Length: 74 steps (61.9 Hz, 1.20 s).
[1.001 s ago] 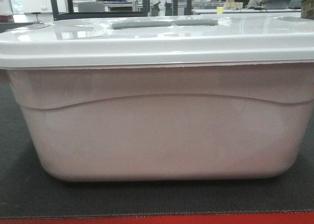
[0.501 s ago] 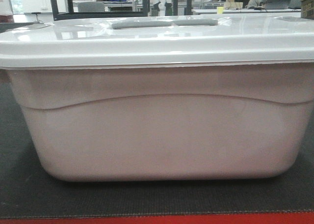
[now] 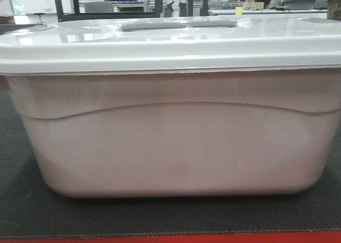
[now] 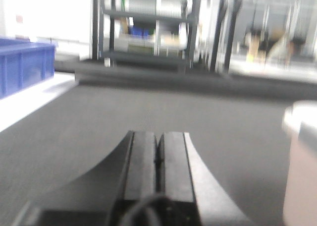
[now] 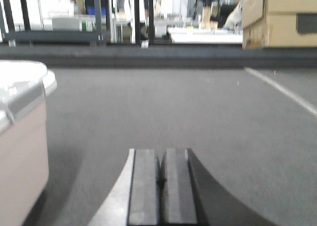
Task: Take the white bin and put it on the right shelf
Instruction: 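Move both grippers down to the bin's short ends, then close both grippers on the lid rims at the bin's ends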
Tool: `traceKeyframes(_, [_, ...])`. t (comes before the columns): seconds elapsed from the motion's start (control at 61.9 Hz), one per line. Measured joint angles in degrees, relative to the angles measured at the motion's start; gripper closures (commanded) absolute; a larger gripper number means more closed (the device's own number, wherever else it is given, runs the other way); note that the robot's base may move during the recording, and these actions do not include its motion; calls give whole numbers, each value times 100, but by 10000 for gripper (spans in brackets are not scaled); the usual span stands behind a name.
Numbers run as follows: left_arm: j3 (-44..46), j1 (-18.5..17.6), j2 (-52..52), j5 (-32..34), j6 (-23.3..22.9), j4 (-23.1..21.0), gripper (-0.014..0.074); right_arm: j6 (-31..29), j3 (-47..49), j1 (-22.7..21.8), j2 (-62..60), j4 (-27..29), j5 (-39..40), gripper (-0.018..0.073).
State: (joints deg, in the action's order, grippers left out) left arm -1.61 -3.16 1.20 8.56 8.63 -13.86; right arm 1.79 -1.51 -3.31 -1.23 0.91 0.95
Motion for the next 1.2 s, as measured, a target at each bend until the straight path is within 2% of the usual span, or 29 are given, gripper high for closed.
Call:
traceKeyframes(0.065, [219,0,0,-66,0,-136,713,0,203,0,0,47,12,482])
traceKeyframes(0.162, [1041,0,-117,-564,0,-103,710,0,837,0,0,81,-45,482])
traceKeyframes(0.307, [2639,0,-766,-1810,0,67,680,0,2165,0,405,103,-475,447])
traceKeyframes(0.371, [3217,0,-1183,-2352,0,103,631,0,2689,0,704,103,-680,389])
traceKeyframes(0.485, [4076,0,-1912,-3124,0,103,504,0,3321,0,1331,103,-888,209])
traceKeyframes(0.598, [4538,-102,-2534,-3544,0,38,364,0,3668,0,1947,111,-997,34])
traceKeyframes(0.662, [4667,-220,-2812,-3676,0,-68,291,0,3757,0,2291,111,-1022,-41])
traceKeyframes(0.727, [4709,-310,-3112,-3776,0,-250,237,0,3800,0,2600,111,-1055,-79])
traceKeyframes(0.888, [4766,-377,-3731,-4325,0,-548,216,0,3976,0,3264,254,-1618,-74])
traceKeyframes(1.017, [4930,-377,-4292,-4817,0,-599,219,0,4505,0,3792,717,-2699,-74])
traceKeyframes(1.195, [5274,-377,-4940,-5073,144,-599,219,0,5398,0,4698,1270,-4001,-74])
